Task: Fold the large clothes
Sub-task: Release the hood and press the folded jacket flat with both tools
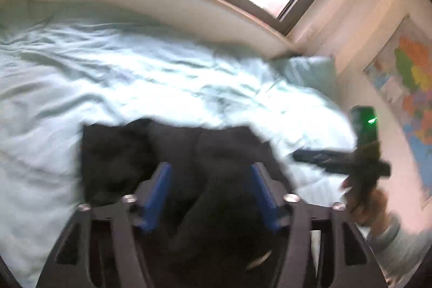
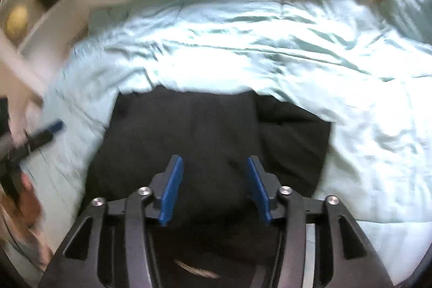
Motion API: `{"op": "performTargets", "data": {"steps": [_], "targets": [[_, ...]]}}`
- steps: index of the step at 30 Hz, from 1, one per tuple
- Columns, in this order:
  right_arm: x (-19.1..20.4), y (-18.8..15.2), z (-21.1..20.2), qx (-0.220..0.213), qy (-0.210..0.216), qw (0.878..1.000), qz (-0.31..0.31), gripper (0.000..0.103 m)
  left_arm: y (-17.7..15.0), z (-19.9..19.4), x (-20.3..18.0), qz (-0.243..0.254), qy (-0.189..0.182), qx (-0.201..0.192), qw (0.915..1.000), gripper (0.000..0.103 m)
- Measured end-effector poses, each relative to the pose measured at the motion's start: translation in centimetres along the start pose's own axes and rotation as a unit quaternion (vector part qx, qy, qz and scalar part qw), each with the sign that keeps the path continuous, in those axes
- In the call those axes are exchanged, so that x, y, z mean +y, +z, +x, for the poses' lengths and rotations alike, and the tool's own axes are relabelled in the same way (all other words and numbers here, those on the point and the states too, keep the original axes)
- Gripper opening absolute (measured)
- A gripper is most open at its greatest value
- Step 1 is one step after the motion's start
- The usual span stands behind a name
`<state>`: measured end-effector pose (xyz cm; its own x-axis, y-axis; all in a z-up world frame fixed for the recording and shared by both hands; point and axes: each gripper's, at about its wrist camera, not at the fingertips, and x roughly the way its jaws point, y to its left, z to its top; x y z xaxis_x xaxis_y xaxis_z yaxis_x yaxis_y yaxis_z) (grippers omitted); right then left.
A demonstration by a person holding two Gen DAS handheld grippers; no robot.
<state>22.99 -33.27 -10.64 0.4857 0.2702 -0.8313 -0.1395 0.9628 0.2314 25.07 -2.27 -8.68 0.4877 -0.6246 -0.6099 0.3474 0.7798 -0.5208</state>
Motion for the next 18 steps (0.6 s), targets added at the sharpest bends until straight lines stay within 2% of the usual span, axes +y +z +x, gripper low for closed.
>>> {"op": "performTargets", "data": {"steps": [3,5,6,8,9,10,12,13,16,18], "targets": [[1.6,1.6,4.1,0.028,-0.001,0.999,0.027,0.055,0.9,4.7,0.9,-0.043,-0.055,0.04,0.9967,0.065],[2.5,-0.7,6.2,0.06,-0.004,0.998,0.02,0.054,-0.8,6.7,2.0,-0.074,-0.097,0.085,0.9888,0.063],[2.7,-2.3,7.3,0.075,-0.002,0.997,0.011,0.054,-2.4,7.6,2.8,-0.08,-0.095,0.112,0.9859,0.063],[2.5,-5.9,9.1,0.105,-0.003,0.994,0.0,0.054,-5.5,9.0,4.1,-0.082,-0.056,0.157,0.9826,0.063],[2.1,-7.7,10.1,0.12,-0.006,0.993,0.003,0.053,-8.0,10.1,5.4,-0.084,-0.024,0.186,0.9787,0.063],[1.4,-9.3,11.2,0.13,-0.005,0.991,0.015,0.051,-9.5,10.7,6.0,-0.088,-0.012,0.195,0.9768,0.058],[1.0,-11.1,12.2,0.118,-0.006,0.993,0.017,0.051,-11.5,11.4,7.6,-0.123,-0.019,0.184,0.9749,0.058],[1.2,-11.2,12.3,0.109,-0.015,0.994,0.009,0.051,-11.5,11.2,7.6,-0.132,-0.019,0.172,0.976,0.057],[2.1,-10.4,11.1,0.103,-0.023,0.994,-0.008,0.052,-10.4,9.8,6.2,-0.118,-0.01,0.153,0.9811,0.057],[2.5,-9.9,9.1,0.091,-0.015,0.996,-0.019,0.052,-9.8,7.6,4.6,-0.096,-0.029,0.13,0.9865,0.057]]}}
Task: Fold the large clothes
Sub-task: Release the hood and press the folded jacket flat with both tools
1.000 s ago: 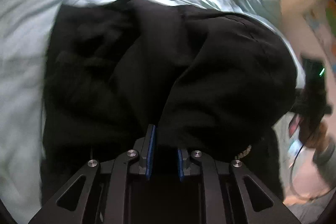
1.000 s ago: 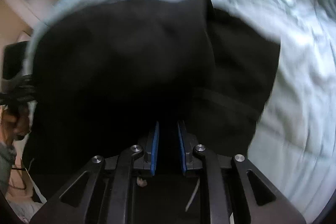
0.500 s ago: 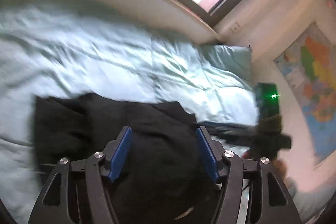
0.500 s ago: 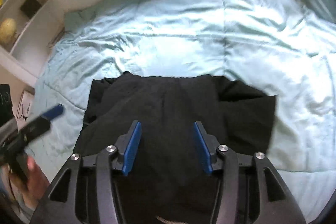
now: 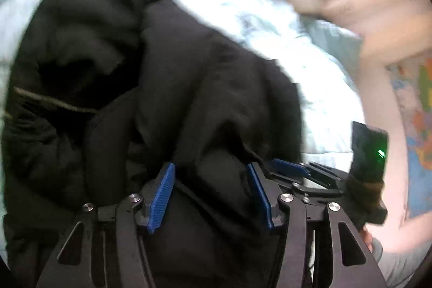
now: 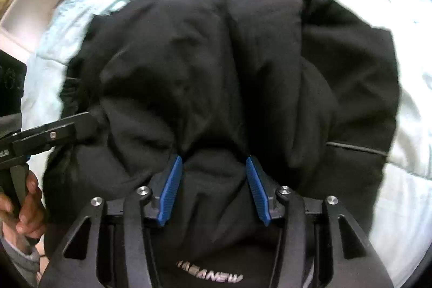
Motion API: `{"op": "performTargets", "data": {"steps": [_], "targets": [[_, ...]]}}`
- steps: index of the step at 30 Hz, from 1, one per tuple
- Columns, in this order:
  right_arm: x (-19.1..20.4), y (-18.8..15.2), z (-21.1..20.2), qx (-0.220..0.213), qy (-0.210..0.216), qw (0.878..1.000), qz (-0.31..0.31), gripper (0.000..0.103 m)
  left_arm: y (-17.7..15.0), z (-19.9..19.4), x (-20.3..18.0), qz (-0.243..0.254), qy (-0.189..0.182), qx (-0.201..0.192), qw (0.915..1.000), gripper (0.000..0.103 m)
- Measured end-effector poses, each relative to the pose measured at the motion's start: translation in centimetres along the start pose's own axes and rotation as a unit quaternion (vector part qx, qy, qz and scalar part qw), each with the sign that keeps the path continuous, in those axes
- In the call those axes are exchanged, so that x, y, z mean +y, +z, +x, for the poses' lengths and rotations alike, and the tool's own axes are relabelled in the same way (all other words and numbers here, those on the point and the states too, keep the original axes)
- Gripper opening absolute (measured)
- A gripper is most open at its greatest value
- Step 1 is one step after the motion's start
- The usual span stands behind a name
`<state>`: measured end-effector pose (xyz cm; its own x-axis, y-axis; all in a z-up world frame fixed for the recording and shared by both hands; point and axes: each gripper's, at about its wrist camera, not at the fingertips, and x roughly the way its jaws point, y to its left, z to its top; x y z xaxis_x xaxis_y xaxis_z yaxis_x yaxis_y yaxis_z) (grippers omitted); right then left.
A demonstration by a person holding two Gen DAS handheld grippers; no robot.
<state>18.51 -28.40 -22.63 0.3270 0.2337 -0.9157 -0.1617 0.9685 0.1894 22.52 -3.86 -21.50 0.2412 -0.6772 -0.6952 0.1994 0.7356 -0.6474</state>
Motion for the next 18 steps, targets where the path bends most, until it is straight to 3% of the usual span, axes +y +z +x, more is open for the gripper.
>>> {"op": "performTargets", "data": {"steps": [3,5,6,9,12,14,18], "targets": [[1.6,-0.6,-4.2,-0.049,0.022,0.998,-0.02,0.052,-1.2,-2.9,-2.0,0.021,-0.039,-0.022,0.9988,0.057],[2.8,-1.3,-5.8,-0.07,0.027,0.996,-0.039,0.052,-2.2,-2.9,-2.1,0.021,-0.036,-0.017,0.999,0.057],[3.5,-1.7,-5.9,-0.074,0.029,0.996,-0.049,0.052,-2.6,-2.4,-1.7,0.018,-0.017,-0.011,0.9996,0.057],[4.9,-1.7,-2.4,-0.024,0.034,0.998,-0.055,0.052,-2.8,1.1,1.3,-0.026,0.048,0.037,0.9978,0.057],[3.9,-3.3,3.1,0.023,0.019,0.999,-0.04,0.052,-3.6,1.9,3.2,-0.078,0.029,0.042,0.9956,0.057],[3.8,-3.1,3.1,0.02,0.024,0.999,-0.022,0.052,-3.8,0.5,2.7,-0.079,0.029,0.044,0.9955,0.057],[4.4,-3.8,-0.1,0.015,0.02,0.999,-0.026,0.052,-5.7,-4.5,1.3,-0.054,0.074,0.016,0.9957,0.057]]}}
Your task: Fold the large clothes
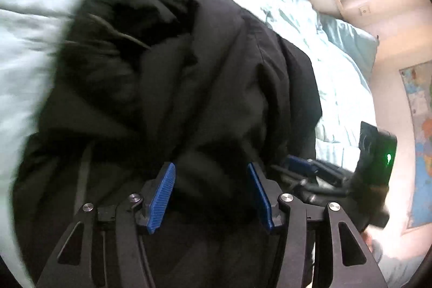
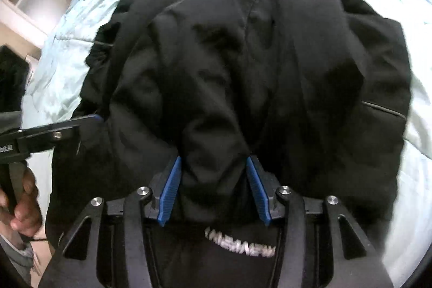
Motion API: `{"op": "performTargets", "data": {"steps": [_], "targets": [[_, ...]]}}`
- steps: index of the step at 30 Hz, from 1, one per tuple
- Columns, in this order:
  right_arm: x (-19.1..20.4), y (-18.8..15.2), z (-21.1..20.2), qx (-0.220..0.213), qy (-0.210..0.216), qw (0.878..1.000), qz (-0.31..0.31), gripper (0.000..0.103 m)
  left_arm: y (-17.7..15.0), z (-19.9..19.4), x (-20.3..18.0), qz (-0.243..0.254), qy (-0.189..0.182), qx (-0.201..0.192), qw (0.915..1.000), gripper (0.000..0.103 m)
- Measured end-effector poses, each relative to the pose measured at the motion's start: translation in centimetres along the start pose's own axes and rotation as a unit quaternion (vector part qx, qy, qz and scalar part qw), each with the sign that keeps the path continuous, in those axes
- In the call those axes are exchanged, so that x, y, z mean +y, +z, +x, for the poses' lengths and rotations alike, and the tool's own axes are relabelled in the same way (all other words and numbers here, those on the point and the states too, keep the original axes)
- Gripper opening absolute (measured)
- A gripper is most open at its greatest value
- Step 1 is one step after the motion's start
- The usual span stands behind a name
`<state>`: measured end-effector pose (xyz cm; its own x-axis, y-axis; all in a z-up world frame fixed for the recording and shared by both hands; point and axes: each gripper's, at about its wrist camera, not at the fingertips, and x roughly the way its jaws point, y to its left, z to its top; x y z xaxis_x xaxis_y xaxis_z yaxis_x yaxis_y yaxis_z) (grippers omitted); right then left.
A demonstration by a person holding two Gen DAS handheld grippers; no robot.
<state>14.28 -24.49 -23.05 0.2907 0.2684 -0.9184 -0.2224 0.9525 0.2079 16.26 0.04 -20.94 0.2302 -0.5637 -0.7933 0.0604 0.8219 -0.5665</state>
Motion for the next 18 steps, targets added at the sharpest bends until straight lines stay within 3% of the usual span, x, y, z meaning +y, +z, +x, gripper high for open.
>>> {"op": "performTargets", "data": {"steps": [9,13,18], "targets": [[-1.0,-7.8,-7.3,-0.021,-0.039,0.999,0.031,0.059,-8.5,-13.5,6.1,-0.057,0.04,-0.079,0.9945,0.057],[-3.9,-12.1,-11.5,-0.036,-0.041,0.996,0.075,0.067,-11.1,-15.3,6.6,-0.069,0.054,-0.08,0.9929,0.057],[-5.4,-15.4,-13.8,-0.044,-0.056,0.99,0.122,0.068,-13.2,-16.4,6.6,-0.066,0.075,-0.074,0.9922,0.057]]}}
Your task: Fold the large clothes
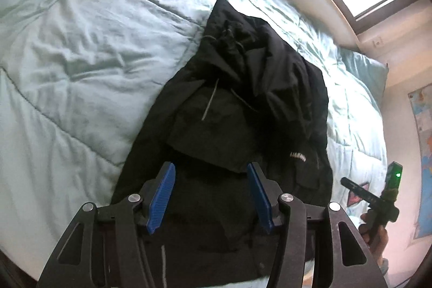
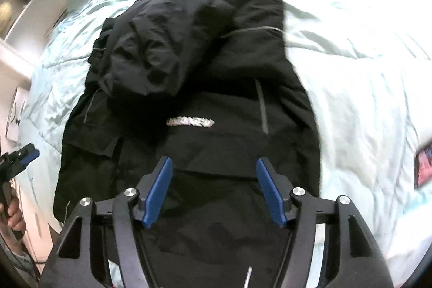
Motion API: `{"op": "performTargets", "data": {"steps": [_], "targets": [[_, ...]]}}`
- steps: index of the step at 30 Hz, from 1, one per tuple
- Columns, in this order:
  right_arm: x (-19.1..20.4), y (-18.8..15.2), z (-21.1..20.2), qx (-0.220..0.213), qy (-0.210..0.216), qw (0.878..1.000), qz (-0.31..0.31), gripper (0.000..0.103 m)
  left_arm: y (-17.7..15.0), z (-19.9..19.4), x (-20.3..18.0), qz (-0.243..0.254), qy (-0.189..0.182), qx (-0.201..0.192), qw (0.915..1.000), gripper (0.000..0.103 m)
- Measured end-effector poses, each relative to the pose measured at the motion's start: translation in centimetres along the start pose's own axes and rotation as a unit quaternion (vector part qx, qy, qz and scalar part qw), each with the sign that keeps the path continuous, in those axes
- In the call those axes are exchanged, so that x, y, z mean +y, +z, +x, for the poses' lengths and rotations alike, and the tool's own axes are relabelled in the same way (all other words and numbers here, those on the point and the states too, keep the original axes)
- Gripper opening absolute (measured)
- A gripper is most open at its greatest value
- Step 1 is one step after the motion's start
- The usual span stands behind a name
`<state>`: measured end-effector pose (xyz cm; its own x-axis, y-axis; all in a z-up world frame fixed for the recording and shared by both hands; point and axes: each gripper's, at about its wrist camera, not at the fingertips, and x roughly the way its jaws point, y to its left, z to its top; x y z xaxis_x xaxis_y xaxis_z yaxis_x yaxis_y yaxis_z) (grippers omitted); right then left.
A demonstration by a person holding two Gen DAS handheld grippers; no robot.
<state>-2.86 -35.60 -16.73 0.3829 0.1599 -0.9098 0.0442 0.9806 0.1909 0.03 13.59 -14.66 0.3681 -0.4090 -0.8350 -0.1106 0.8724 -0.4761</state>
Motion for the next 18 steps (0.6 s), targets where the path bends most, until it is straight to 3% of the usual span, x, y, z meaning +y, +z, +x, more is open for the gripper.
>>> {"op": "performTargets", "data": {"steps": [9,18], "targets": [[-2.3,-5.6,0.3,0.027,-0.031,0.997,0.063,0.068,-1.9,0.8,3.9,-0.028,0.016,0.047,0.9984,0.059],[-6.3,-10.7,1.6,0.06,-0.075,0.985,0.141,0.068,-4.5,4.9,8.0,-0.04,0.05,0.138,0.9884,0.059]]}}
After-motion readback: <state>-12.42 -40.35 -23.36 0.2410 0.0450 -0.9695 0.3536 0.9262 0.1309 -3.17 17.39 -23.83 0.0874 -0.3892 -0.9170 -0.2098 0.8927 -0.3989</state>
